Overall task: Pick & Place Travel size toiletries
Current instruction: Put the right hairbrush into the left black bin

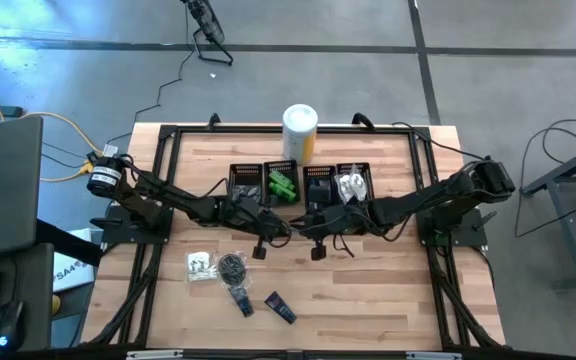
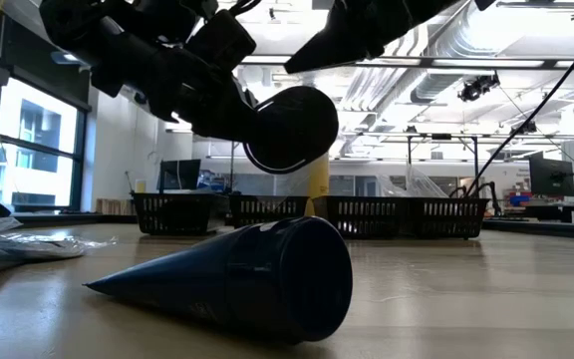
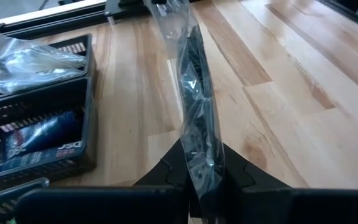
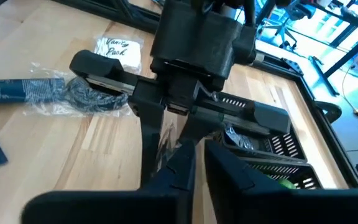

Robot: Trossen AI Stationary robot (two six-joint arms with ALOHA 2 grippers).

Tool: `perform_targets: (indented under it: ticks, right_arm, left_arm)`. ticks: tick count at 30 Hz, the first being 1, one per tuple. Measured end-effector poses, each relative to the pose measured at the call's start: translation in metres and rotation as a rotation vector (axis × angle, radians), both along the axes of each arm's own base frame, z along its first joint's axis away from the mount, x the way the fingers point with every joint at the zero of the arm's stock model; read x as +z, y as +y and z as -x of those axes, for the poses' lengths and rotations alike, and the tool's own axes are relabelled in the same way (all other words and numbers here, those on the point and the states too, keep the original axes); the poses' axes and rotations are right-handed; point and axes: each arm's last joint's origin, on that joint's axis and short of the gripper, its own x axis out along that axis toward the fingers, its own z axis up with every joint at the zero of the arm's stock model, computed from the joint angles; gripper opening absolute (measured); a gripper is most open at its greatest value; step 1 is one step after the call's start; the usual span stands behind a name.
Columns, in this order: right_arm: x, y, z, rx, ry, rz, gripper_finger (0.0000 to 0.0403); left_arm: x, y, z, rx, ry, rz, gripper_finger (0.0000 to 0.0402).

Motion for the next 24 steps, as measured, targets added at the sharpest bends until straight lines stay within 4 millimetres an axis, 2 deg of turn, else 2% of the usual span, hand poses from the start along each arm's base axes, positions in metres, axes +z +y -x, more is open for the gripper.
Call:
perform_targets:
  ticks: [8,12,19,24]
  right_arm:
    - [0.001,0.004,0.001,0.003,-0.006,-0.003,0.0122]
    - [0.011,0.006,0.006,-0.004,-0.041,-0.001,0.0155]
    - [0.037,0.010,0.025,-0.039,-0.101,0.019,0.0163]
    - [0.042,0.011,0.041,-0.069,-0.032,0.045,0.0149]
  left_arm:
    - [0.000,0.000,0.000,-0.009,0.001,0.003,0.0029]
    - [0.000,0.000,0.000,-0.009,0.001,0.003,0.0030]
    - [0.003,0.005,0.000,-0.013,-0.018,0.003,0.0030]
    - [0.017,0.017,0.004,0.008,-0.063,-0.019,0.0030]
